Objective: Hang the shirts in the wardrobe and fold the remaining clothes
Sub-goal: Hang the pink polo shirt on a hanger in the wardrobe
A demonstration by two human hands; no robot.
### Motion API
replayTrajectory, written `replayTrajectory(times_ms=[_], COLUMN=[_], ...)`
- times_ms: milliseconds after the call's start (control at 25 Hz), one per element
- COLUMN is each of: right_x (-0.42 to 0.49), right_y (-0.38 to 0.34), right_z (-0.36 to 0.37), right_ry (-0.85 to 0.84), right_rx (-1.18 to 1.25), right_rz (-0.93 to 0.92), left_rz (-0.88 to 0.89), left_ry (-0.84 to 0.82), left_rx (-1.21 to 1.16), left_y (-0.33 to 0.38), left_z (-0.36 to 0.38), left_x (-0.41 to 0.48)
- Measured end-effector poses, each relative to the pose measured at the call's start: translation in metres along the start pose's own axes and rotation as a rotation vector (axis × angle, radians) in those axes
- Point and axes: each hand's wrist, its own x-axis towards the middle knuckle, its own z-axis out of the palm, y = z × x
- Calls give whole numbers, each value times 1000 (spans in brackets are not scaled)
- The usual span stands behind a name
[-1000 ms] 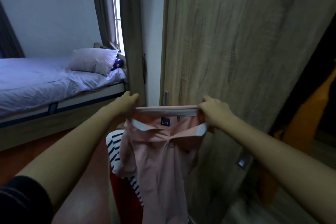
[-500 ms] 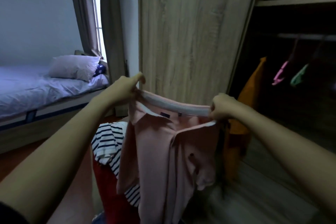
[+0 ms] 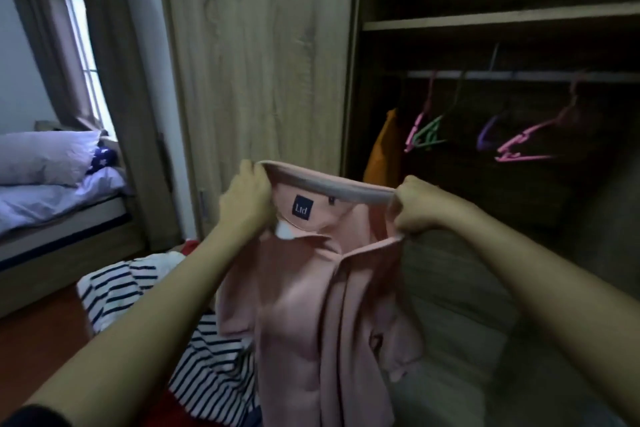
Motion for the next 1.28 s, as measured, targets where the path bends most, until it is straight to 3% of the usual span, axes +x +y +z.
replayTrajectory(times_ms=[120,360,520,600,720,840,1000,1280], right_x=[-8,-10,-7,-5,-6,-10,-16,-5], right_y=[37,66,69,70,68,72,87,113], right_z=[-6,-20,-31,-32,-23,-18,-18,-42], right_ry=[4,-40,74,155,103,117,213,65], right_rx=[-18,20,193,259,212,175,248,500], right_rz=[221,395,392,372,369,445,590,568], left_rz=[151,237,96,177,331,368,323,302], left_ry=[-298,-386,-237,-326,-473,-455,-373,-353], left_rx=[31,-16,-127,-113,-54,-51,-237,-361], left_y=[9,36,46,54,68,76,78,104], left_z=[13,-3,3,15,36,28,30,44], left_x=[17,65,82,84,86,100,120,134])
